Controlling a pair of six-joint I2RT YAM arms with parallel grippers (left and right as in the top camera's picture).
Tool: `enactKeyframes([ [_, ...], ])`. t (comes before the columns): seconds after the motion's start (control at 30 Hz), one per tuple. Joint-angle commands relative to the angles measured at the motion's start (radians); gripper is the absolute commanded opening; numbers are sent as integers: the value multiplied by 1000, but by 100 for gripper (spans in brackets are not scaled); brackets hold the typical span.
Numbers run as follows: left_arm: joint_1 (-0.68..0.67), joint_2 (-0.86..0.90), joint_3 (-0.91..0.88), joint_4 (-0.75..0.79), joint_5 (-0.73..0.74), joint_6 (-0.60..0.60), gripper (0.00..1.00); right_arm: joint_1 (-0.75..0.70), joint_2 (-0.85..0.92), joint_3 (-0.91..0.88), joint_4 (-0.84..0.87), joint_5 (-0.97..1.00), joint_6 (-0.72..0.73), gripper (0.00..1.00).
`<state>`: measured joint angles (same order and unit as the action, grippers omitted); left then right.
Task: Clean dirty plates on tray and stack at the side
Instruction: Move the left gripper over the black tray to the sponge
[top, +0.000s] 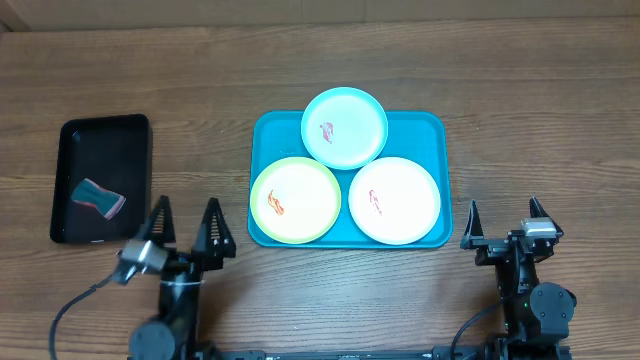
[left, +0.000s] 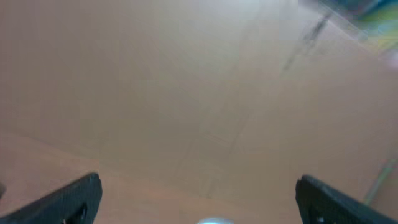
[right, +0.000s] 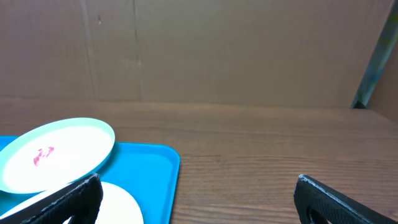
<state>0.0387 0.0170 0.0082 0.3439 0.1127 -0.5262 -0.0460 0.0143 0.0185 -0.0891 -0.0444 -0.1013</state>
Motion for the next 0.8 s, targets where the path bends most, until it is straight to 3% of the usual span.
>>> enactKeyframes([
  [0.0, -6, -11, 25, 75, 10, 17, 100, -4, -11, -10, 8, 2, -1, 100],
  [0.07, -6, -4, 68, 43, 10, 76, 100, -4, -11, -10, 8, 2, -1, 100],
  [0.17, -6, 65, 212, -166, -26, 161, 100, -4, -11, -10, 8, 2, -1, 100],
  [0.33, -6, 384, 549, -558, -220, 267, 100, -4, -11, -10, 8, 2, -1, 100],
  [0.47, -6, 632, 758, -670, -143, 325, 100, -4, -11, -10, 8, 2, -1, 100],
  [0.6, -3, 811, 875, -685, -189, 415, 100, -4, -11, -10, 8, 2, -1, 100],
  [0.77, 95, 1036, 1083, -867, -334, 277, 100, -4, -11, -10, 8, 2, -1, 100],
])
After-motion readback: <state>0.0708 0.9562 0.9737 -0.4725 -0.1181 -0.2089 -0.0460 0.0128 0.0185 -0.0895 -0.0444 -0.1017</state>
